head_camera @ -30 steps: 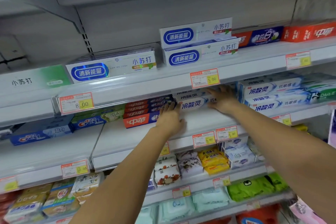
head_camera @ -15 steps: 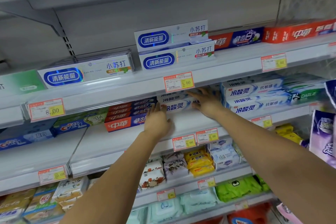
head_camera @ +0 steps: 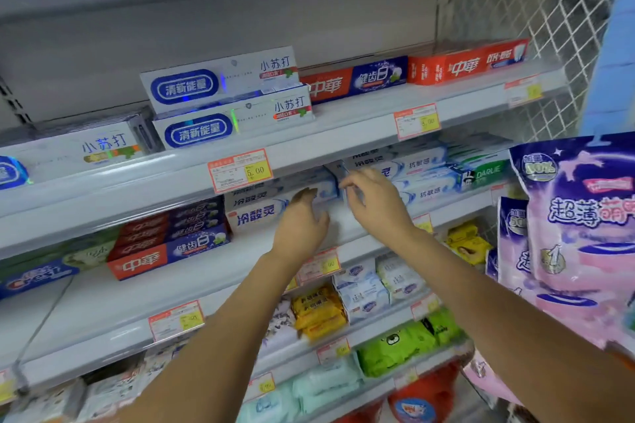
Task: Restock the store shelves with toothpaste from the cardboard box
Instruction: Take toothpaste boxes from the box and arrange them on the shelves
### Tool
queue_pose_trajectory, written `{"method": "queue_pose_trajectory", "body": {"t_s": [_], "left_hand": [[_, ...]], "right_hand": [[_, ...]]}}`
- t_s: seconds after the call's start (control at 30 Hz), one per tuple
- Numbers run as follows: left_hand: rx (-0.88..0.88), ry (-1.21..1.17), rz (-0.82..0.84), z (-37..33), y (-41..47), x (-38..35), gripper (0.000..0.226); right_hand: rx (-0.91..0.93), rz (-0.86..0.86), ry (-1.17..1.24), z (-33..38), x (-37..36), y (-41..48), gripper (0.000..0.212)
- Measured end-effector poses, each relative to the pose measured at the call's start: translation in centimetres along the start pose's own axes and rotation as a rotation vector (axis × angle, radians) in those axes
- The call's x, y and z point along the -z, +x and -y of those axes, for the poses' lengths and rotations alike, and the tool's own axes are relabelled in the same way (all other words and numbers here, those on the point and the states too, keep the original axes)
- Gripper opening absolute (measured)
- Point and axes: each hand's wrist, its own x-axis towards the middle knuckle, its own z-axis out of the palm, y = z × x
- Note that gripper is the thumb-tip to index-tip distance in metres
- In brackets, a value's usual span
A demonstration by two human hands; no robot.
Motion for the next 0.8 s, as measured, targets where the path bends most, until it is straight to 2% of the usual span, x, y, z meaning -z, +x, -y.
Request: {"method": "queue_pose_trajectory", "body": {"t_s": [0.07, 0.13, 0.2, 0.3, 0.4, 0.5, 0.6, 0.8], "left_hand": [[0.047, -0.078, 0.06, -2.0, 0.8, -1.7, 0.064], [0.175, -0.214, 0.087, -3.8, 1.6, -3.0, 0.08], [0.27, -0.323, 0.085, -5.0, 2.3, -3.9, 0.09], [0.303, -0.392, 0.037, -5.9, 3.1, -4.8, 0.079], [0.305, -0.473, 0.002, -6.6, 4.0, -5.5, 0.063], [0.342, -0.53, -0.008, -7.3, 4.5, -6.0, 0.059], [0.353, -0.555, -0.024, -7.7, 4.5, -6.4, 0.056], [0.351, -0.547, -0.03, -7.7, 4.7, -6.7, 0.056]], "right_hand": [[-0.081, -0.085, -0.05, -3.1, 2.1, -0.3, 0.017], [-0.239, -0.123, -0.111, -6.0, 4.2, 0.2, 0.02], [-0.443, -0.074, -0.089, -8.7, 5.9, 1.2, 0.036], [-0.616, 0.056, 0.061, -11.5, 7.3, 3.0, 0.058], [-0.71, 0.145, 0.248, -12.2, 8.3, 4.5, 0.047], [-0.747, 0.277, 0.318, -12.1, 9.2, 5.5, 0.04], [-0.744, 0.287, 0.334, -12.4, 9.2, 5.6, 0.03], [-0.74, 0.338, 0.305, -12.2, 9.4, 5.8, 0.033]]}}
